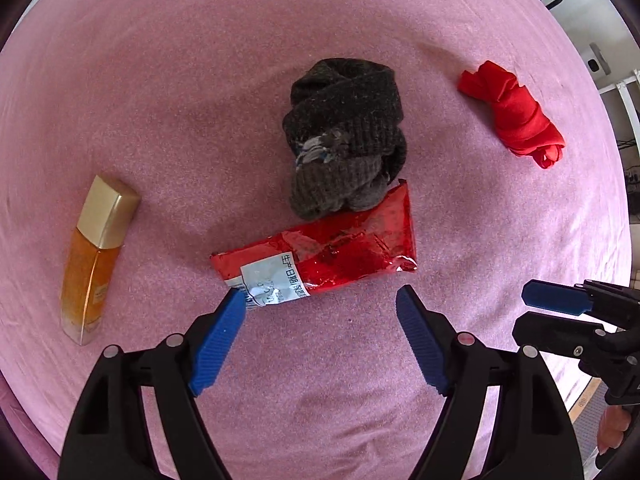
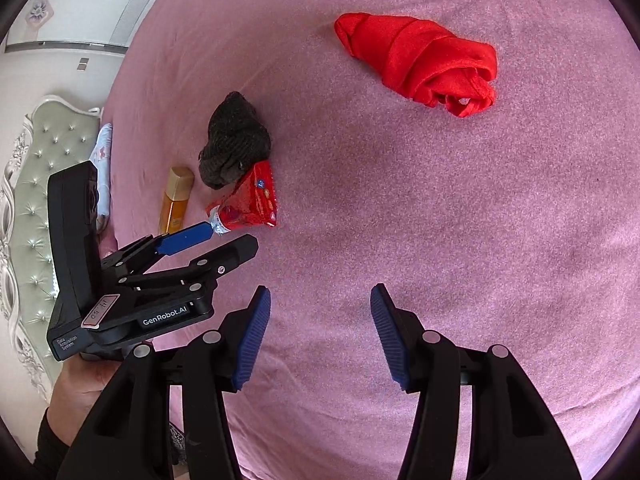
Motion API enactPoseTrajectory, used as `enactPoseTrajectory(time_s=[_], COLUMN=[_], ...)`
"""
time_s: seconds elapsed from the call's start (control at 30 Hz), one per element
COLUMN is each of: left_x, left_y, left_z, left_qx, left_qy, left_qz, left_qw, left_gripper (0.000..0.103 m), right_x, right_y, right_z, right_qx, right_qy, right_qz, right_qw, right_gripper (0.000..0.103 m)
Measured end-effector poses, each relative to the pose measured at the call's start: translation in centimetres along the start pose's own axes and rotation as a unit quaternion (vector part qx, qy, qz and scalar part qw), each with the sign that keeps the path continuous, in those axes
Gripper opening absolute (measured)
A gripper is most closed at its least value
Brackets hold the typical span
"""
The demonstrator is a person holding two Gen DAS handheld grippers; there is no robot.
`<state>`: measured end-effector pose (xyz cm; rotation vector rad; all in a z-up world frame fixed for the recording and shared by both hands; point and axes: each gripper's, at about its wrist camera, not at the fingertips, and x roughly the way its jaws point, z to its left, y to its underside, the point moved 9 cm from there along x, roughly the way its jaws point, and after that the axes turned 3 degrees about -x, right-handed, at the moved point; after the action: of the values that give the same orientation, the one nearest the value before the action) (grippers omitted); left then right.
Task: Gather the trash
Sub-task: 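Grasp the red tube with the left gripper and lift it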
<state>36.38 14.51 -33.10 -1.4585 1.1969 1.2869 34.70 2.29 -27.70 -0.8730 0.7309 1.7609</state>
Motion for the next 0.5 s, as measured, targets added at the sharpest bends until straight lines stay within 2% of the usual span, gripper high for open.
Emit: enactPoseTrajectory(time_s=[0.13, 0.2, 0.27, 0.3, 0.4, 0.43, 0.47, 0.5], left_x=[0.0, -0.2, -0.4, -0.3, -0.2, -0.3, -0.6, -1.0], left_y=[-0.4, -0.3, 0.1, 0.2, 0.7, 0.7, 0.6, 0.6], left_z=[1.3, 2.0, 2.8, 3.2, 3.9, 4.2, 4.2, 4.2], left_qx=[-0.017, -0.021, -0.022, -0.026, -0.033, -0.029, -0.021, -0.012], left_qy=[-0.004, -0.006, -0.008, -0.004, 0.013, 0.008, 0.003, 0.000], left_qz=[-0.011, -0.015, -0.014, -0.010, -0.003, -0.007, -0.012, -0.019], left_qw=[0.9998, 0.9997, 0.9996, 0.9996, 0.9994, 0.9995, 0.9997, 0.9998], left_gripper=[0.059, 0.047, 0.031, 0.029, 0.029, 0.038, 0.056, 0.063], right_x=[0.4, 0.5, 0.8, 0.9, 1.2, 1.3, 1.3, 1.3], right_y=[-0.6, -1.3, -1.6, -1.7, -1.9, -1.9, -1.9, -1.8], right_z=[0.1, 0.2, 0.5, 0.6, 1.3, 1.5, 1.6, 1.6], right_qx=[-0.001, 0.001, 0.002, 0.001, -0.005, -0.007, -0.008, -0.008], right_qy=[-0.001, -0.003, -0.007, -0.008, -0.011, -0.012, -0.012, -0.012], right_qz=[-0.001, -0.002, -0.001, -0.001, 0.003, 0.003, 0.004, 0.005], right_qw=[1.000, 1.000, 1.000, 1.000, 1.000, 1.000, 1.000, 1.000], right_gripper=[0.052, 0.052, 0.052, 0.052, 0.052, 0.052, 0.052, 0.052])
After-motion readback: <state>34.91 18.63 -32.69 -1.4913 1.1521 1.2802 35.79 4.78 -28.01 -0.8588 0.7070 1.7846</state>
